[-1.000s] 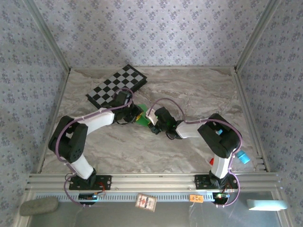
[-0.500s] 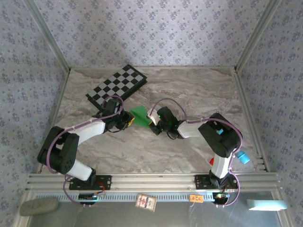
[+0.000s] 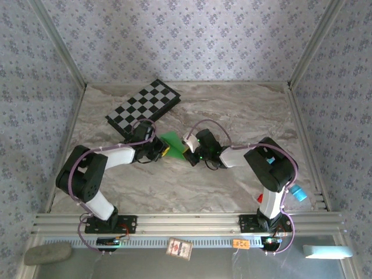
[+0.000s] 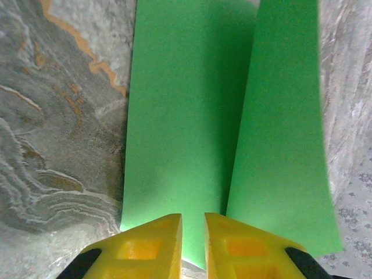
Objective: Fold a paper plane with a square sheet of paper (pick it up from the middle)
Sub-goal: Fourth fold the wing at the center of the table.
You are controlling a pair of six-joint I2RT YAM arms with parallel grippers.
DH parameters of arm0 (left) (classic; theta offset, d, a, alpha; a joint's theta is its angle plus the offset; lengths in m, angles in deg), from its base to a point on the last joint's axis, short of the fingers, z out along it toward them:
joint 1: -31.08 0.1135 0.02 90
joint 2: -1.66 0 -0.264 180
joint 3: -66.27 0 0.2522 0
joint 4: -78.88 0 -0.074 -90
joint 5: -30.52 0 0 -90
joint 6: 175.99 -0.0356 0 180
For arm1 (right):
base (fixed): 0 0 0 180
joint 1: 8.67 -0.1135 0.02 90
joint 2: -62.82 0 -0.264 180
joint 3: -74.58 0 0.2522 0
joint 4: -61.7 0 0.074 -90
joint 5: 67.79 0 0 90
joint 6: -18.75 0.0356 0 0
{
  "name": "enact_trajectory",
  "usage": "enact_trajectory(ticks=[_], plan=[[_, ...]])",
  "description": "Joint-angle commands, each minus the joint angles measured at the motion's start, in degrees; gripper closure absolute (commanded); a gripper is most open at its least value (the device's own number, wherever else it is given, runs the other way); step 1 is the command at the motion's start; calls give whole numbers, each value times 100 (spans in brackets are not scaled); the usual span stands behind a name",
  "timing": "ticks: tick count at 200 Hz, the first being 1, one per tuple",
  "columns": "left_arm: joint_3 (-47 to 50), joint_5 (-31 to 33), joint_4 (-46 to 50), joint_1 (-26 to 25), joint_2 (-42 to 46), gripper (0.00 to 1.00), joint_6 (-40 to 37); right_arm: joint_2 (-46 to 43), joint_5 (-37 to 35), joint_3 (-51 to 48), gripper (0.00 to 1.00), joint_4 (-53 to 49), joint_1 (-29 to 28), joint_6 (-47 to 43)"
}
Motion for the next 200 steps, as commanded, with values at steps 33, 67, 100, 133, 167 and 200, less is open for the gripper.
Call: enact_trajectory(ticks=[33,67,100,133,167,200], plan=[[-159,-107,22,-61,-158,84,-149,224,731,-25,94,211,151,679],[-162,-66,182,-61,-239,84,-174,280,985,-58,94,287,216,964],[-165,-11,339,-61,-244,85,-233,356,1220,-38,94,254,252,1216],[-205,7,424,-61,-205,85,-338,413,1439,-32,94,250,310,1489],[-212,42,433,-57,-17,85,-487,526,1613,57,94,124,342,1709],[-123,64,414,-61,238,83,-589,564,1627,164,94,-88,345,1878]])
